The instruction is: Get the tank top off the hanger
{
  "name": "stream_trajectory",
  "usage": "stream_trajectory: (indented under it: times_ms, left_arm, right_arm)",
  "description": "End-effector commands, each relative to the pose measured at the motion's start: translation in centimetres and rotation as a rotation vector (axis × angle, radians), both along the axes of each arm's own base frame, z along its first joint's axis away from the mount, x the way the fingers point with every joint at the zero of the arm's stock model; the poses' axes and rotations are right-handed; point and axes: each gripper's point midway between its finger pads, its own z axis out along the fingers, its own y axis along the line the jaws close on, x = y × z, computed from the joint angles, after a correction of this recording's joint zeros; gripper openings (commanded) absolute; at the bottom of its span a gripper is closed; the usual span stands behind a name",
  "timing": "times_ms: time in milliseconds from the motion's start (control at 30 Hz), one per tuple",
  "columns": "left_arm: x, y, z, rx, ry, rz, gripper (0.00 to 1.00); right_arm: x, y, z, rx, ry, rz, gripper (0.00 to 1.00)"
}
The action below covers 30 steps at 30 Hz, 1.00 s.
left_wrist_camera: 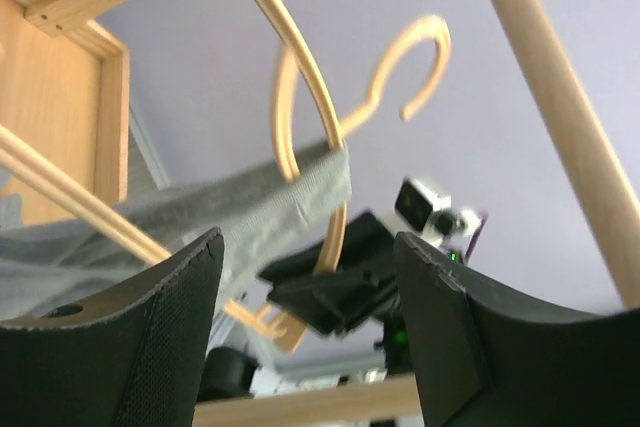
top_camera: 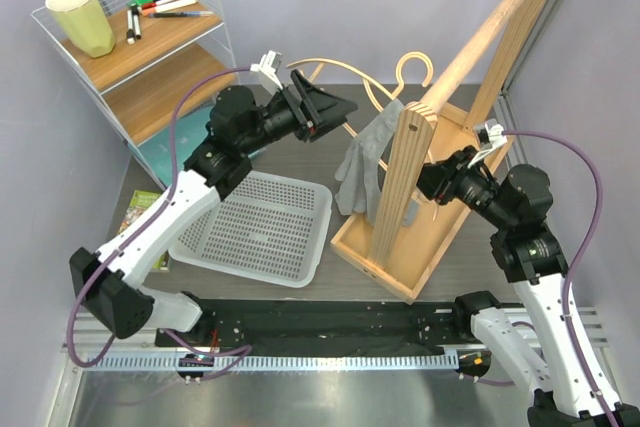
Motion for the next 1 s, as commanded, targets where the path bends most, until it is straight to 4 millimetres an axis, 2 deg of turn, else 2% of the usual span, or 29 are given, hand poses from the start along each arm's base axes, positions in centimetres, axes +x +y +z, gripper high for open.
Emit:
stream_trajectory:
  times_ms: [0, 33, 167, 367, 467, 633, 667, 700, 767, 800, 900, 967]
  left_arm:
    - [3.2, 0.7, 3.7, -0.246, 0.08, 0.145, 0.68]
    - [3.7, 0.6, 3.4, -0.268, 0.13, 0.157, 0.67]
    - [5.3, 0.4, 3.4, -0.317, 0.148, 0.197, 0.63]
    - [6.9, 0.7, 2.8, -0.286, 0.164, 0.29, 0.61]
    - [7.5, 0.7, 3.1, -0.255, 0.122, 0.314, 0.59]
    - [8.3, 0.0, 2.6, -0.241, 0.115, 0.311, 0.45]
    - [8.6, -0.4, 2.0, -0.234, 0.127, 0.304, 0.41]
    - [8.4, -0.7, 1.9, -0.236, 0.136, 0.282, 0.33]
    - [8.6, -1.4, 1.9, -0.249, 0.134, 0.251, 0.23]
    - [8.5, -1.6, 1.9, -0.258, 0.137, 0.235, 0.14]
    - [8.3, -2.1, 2.4, -0.268, 0.124, 0.201, 0.0]
    - [8.2, -2.1, 2.6, -0.267, 0.117, 0.197, 0.0]
  right_arm:
    - [-1.2, 0.2, 2.9, 0.019, -0.14, 0.037, 0.01]
    - [-1.3, 0.3, 2.8, 0.017, -0.138, 0.045, 0.01]
    - [-1.8, 0.5, 2.2, -0.013, -0.131, 0.071, 0.01]
    - [-2.2, 0.5, 1.2, -0.051, -0.126, 0.089, 0.01]
    - [-2.4, 0.6, 0.7, -0.058, -0.117, 0.103, 0.01]
    - [-2.9, 0.9, -0.1, -0.071, -0.107, 0.136, 0.01]
    - [-2.9, 1.0, -0.4, -0.073, -0.099, 0.14, 0.01]
    - [-2.9, 1.0, -0.5, -0.074, -0.097, 0.143, 0.01]
    - [-2.9, 1.0, -0.8, -0.078, -0.084, 0.143, 0.01]
    - [-2.9, 1.0, -0.8, -0.078, -0.081, 0.143, 0.02]
    - [-2.8, 1.0, -1.0, -0.069, -0.054, 0.137, 0.12]
    - [-2.8, 0.9, -0.9, -0.051, -0.04, 0.123, 0.15]
